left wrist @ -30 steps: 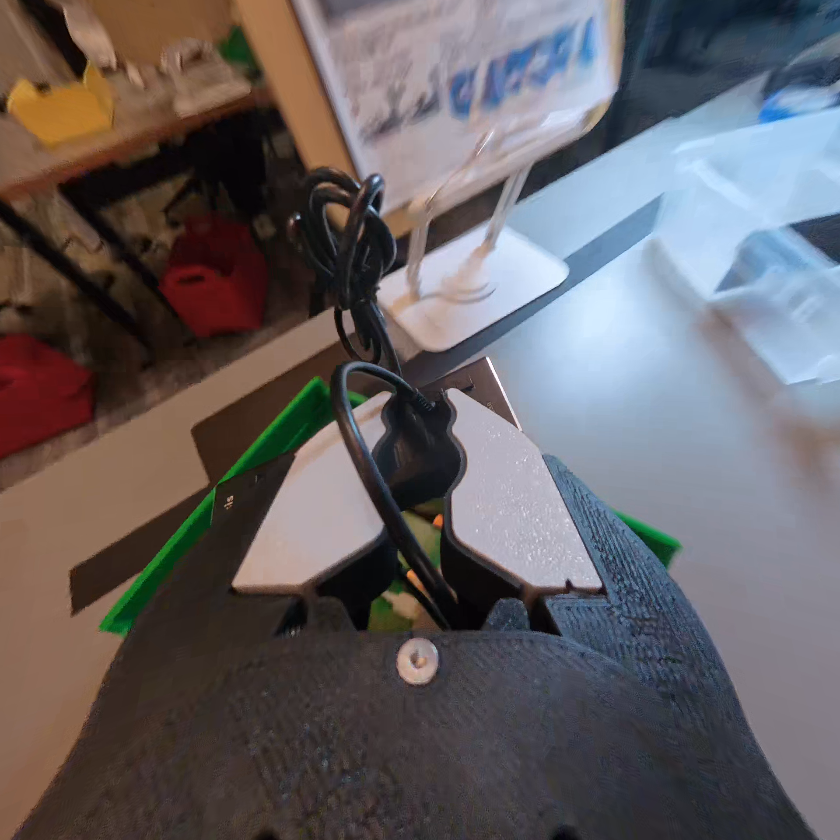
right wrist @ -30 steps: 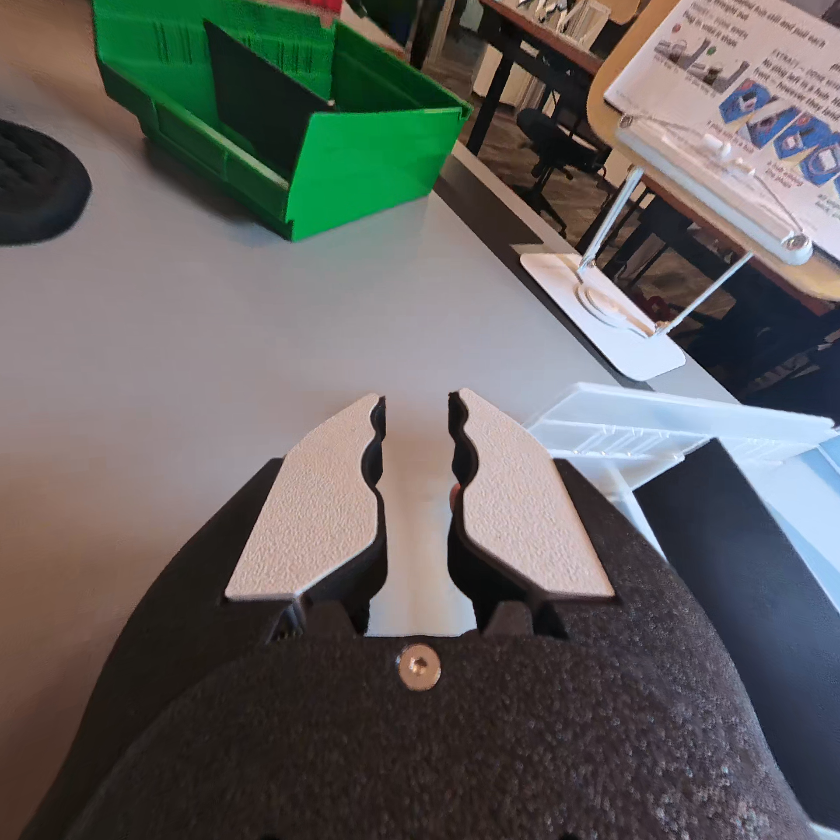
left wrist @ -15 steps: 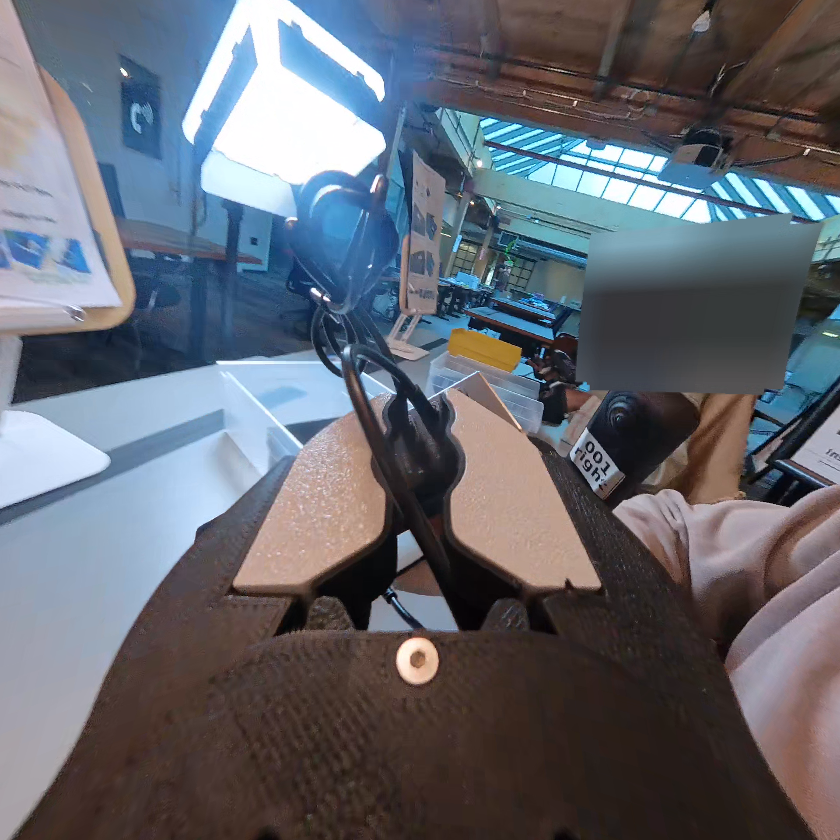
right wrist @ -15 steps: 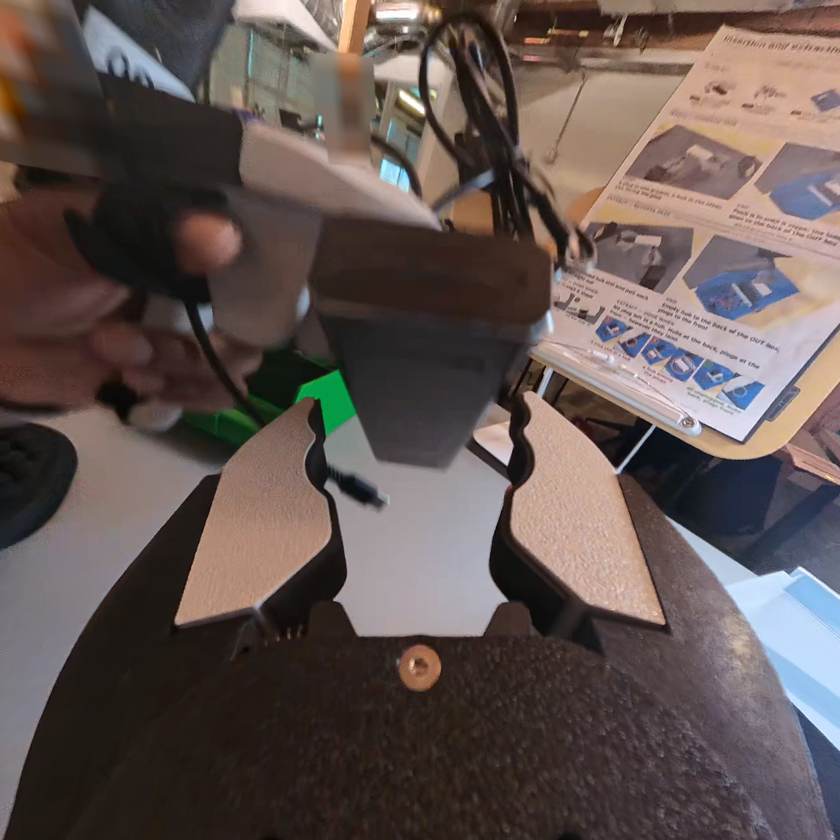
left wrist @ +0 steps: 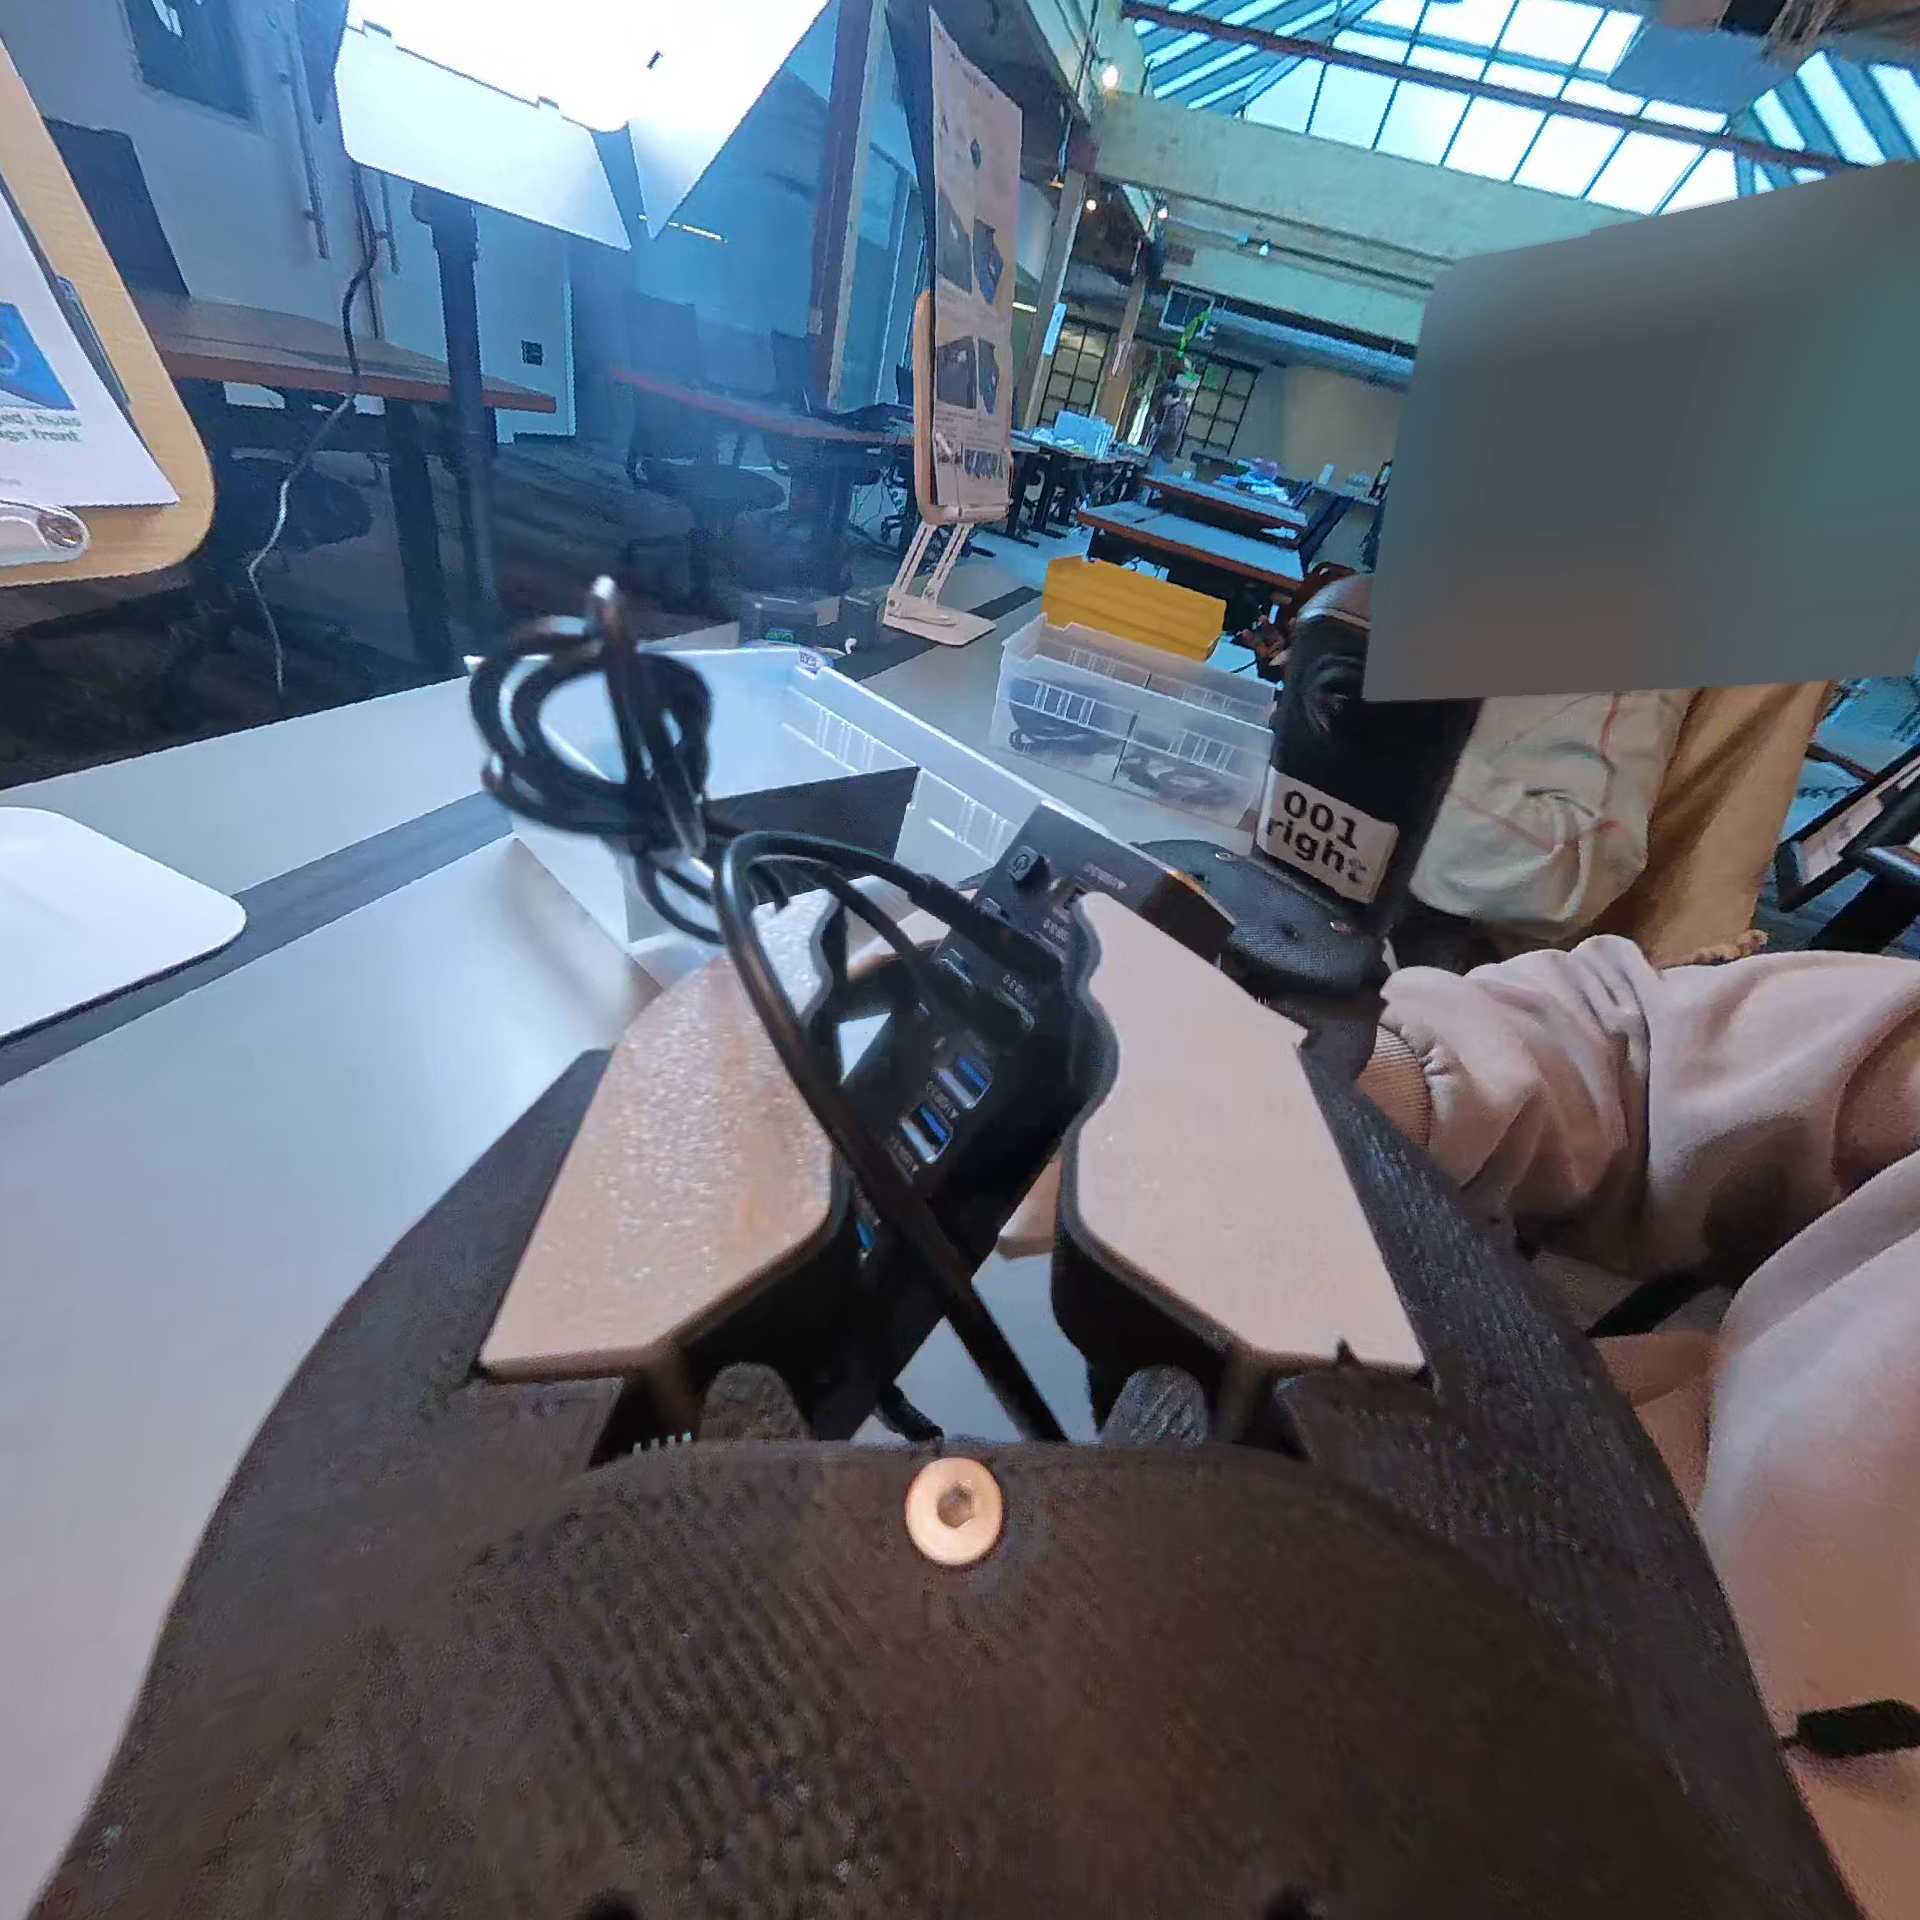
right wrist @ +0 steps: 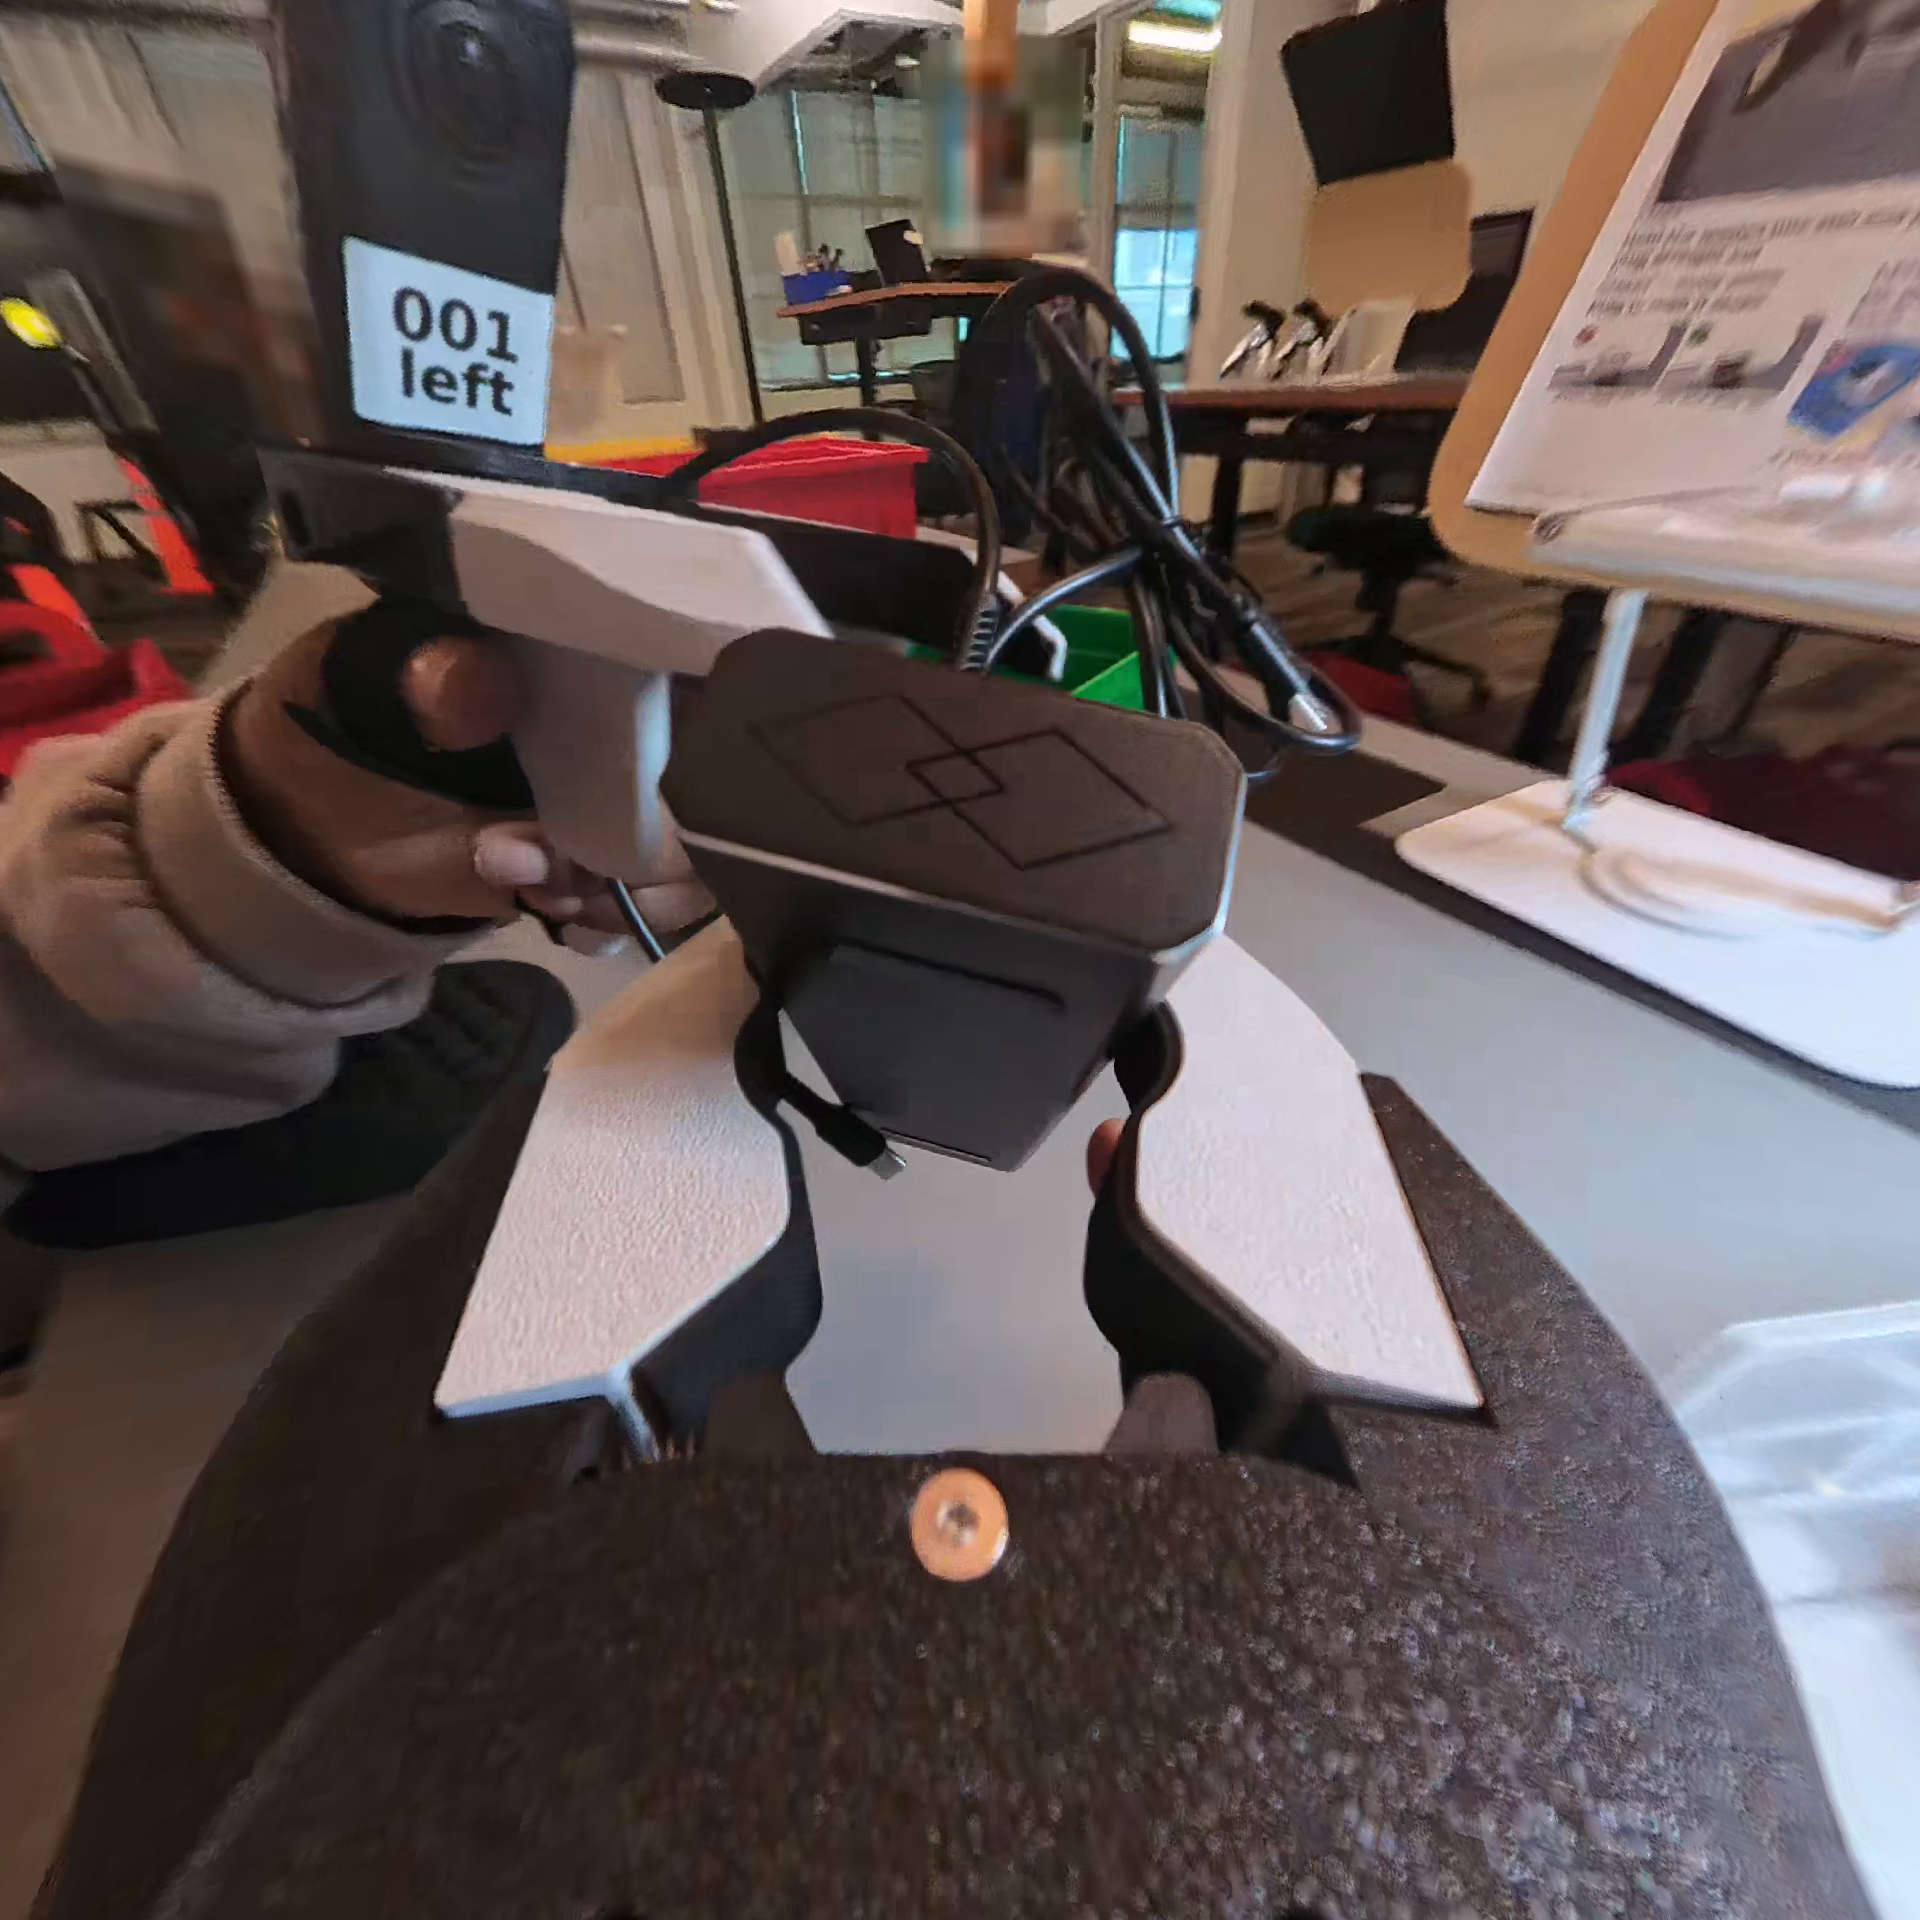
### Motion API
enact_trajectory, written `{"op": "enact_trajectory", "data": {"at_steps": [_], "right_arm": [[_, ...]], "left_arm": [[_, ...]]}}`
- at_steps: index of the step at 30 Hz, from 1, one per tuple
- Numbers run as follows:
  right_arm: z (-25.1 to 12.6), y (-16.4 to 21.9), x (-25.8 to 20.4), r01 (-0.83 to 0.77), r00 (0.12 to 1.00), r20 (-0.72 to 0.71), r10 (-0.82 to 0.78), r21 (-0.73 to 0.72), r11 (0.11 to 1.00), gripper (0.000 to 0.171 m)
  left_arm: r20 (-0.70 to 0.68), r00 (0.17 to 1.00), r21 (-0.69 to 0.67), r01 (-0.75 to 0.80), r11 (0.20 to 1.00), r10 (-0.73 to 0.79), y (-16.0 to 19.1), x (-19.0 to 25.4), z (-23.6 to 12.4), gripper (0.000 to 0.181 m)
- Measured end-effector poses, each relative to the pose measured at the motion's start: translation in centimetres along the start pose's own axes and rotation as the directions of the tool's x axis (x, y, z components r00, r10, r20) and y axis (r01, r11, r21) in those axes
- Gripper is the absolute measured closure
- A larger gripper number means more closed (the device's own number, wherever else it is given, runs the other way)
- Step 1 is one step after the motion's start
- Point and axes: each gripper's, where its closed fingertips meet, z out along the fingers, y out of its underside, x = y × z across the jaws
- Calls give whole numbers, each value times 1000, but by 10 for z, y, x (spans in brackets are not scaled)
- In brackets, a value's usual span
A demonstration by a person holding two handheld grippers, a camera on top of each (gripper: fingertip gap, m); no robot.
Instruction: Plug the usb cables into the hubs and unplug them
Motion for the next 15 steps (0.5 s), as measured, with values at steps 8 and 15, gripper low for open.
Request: {"op": "enact_trajectory", "data": {"at_steps": [8, 15], "right_arm": [[-14, 9, 37, -444, 895, 59, 442, 33, 895, 109], [-18, 1, 66, -596, 795, -8, 606, 172, 784, 109]], "left_arm": [[369, 830, -48, -432, 901, 417, -52, -22, -58, 129], [202, 625, -371, -664, 649, 754, 42, 26, 12, 127]]}}
